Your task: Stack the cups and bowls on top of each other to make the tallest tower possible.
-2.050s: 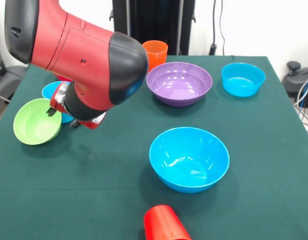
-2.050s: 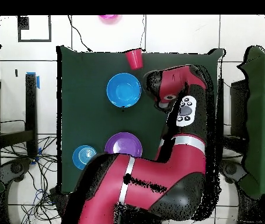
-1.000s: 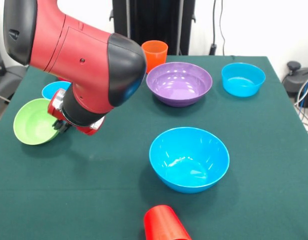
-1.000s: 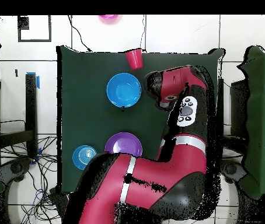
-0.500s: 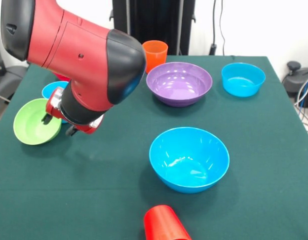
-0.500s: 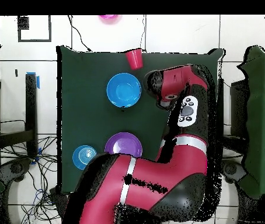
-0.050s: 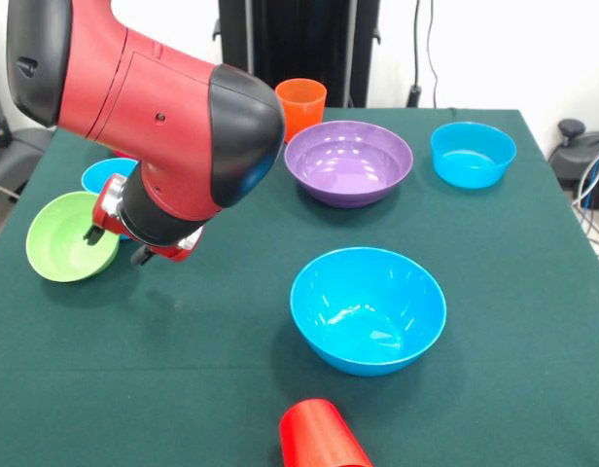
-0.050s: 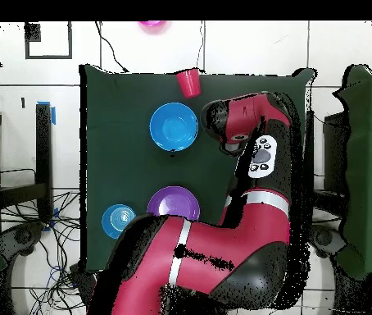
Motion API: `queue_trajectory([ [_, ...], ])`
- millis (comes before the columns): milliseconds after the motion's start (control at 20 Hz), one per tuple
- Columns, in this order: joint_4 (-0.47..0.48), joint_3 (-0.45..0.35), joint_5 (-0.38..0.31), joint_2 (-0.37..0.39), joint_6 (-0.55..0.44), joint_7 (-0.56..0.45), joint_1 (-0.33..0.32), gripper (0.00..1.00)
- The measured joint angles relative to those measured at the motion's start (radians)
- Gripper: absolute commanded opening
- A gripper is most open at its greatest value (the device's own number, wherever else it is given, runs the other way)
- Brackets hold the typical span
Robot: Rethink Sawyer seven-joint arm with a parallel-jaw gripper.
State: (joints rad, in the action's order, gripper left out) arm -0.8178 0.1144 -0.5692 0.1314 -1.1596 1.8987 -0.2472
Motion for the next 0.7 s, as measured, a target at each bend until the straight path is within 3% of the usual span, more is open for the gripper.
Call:
queue_trajectory([
  [700,0.000,0.000,-0.022,-0.039,0.017,-0.004,0.000,1.00],
])
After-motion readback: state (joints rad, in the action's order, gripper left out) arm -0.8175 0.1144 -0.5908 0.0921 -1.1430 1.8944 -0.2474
